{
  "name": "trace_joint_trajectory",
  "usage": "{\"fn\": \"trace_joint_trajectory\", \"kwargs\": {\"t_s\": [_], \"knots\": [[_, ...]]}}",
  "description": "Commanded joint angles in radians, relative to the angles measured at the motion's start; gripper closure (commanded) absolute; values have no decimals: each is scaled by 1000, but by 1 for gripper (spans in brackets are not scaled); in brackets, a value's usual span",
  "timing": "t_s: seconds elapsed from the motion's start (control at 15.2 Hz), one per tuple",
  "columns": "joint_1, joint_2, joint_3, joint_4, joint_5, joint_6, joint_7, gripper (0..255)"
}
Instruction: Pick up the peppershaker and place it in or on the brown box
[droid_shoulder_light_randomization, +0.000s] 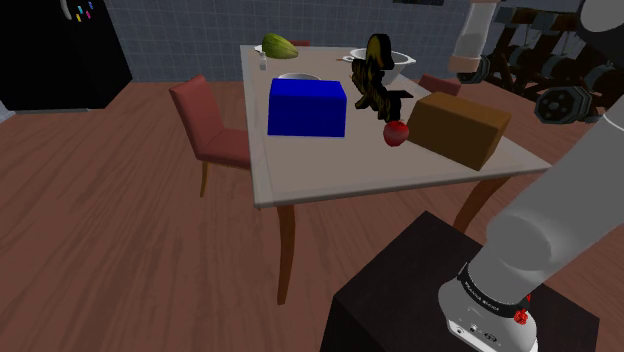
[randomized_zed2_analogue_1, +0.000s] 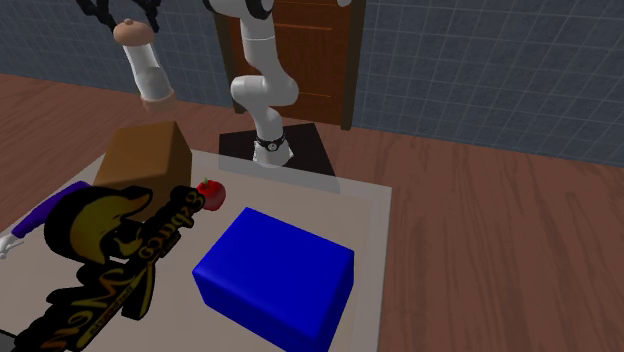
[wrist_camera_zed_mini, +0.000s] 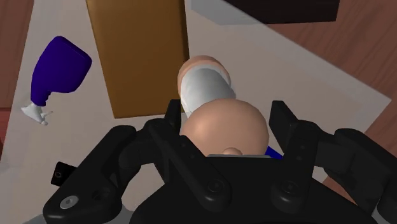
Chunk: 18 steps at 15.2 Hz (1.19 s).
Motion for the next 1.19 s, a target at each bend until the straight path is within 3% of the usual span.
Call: {"fn": "trace_joint_trajectory", "kwargs": {"t_s": [0.0,0.4,0.66,0.73,0.86,1.12], "knots": [[-30,16,-36,35,-5,-21,-71,255],[-156,132,-162,215,29,-96,-304,255],[-329,294,-237,463,138,-199,-464,255],[-272,224,-222,338,81,-136,-442,255],[-212,142,-208,189,25,-60,-410,255],[-166,36,-175,-8,-35,45,-362,255]]}}
